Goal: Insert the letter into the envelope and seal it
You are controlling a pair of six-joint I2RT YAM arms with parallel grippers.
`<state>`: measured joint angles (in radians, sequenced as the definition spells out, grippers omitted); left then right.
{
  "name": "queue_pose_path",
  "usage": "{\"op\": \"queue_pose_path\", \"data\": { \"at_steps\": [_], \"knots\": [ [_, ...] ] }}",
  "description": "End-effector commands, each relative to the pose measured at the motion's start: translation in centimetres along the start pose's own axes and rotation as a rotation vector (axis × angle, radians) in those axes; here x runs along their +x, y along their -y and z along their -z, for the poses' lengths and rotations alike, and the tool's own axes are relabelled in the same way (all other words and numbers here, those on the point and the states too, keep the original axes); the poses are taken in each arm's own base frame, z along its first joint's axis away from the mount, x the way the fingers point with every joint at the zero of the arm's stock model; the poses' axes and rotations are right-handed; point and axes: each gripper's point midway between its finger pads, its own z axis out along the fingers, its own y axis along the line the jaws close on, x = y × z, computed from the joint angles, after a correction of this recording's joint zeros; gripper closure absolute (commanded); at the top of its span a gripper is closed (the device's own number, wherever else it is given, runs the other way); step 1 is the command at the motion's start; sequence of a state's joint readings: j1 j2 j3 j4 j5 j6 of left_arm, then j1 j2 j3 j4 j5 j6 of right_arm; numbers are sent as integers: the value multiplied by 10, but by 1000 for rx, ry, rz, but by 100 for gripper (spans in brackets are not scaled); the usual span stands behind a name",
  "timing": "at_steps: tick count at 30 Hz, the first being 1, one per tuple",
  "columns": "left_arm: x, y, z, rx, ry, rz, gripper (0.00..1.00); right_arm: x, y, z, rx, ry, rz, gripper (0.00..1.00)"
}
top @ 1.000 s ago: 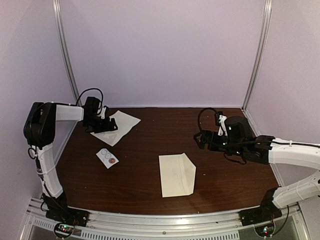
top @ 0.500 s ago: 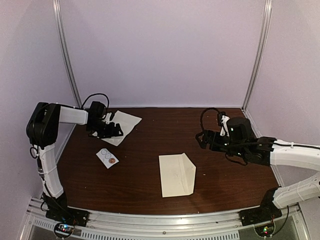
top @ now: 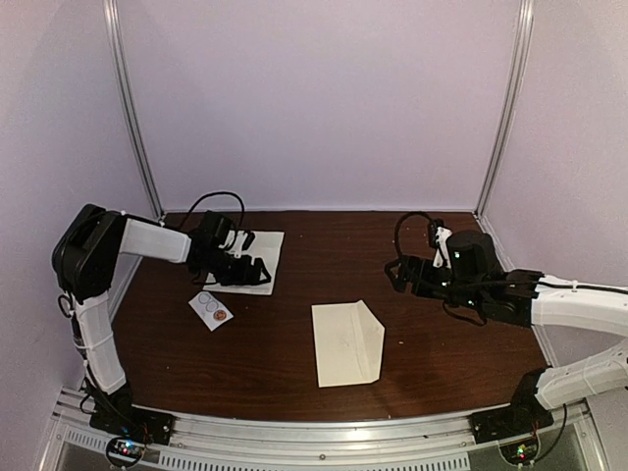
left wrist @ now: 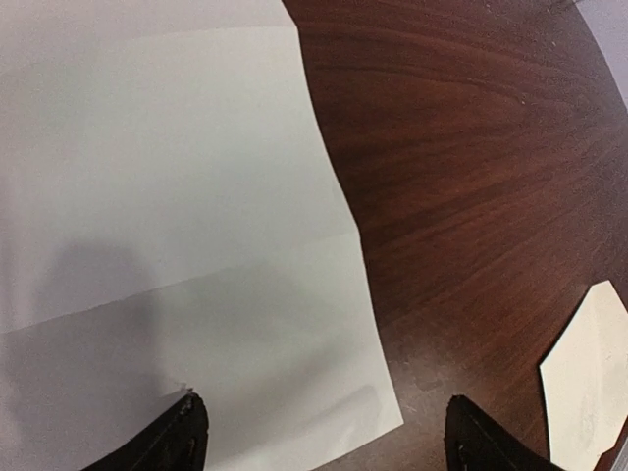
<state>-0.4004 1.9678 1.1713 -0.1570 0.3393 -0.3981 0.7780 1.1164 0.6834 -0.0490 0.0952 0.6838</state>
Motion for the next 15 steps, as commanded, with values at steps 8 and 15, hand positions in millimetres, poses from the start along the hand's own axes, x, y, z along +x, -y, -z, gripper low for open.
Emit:
{"op": "queue_pose_path", "data": {
  "at_steps": [8, 15],
  "knots": [
    [75, 92, -12, 167, -103, 35, 15, -1, -2, -6, -3, -6, -1, 2],
    [88, 149, -7, 267, -66, 20, 16, 4, -17, -16, -63, -54, 24, 4]
  ]
}}
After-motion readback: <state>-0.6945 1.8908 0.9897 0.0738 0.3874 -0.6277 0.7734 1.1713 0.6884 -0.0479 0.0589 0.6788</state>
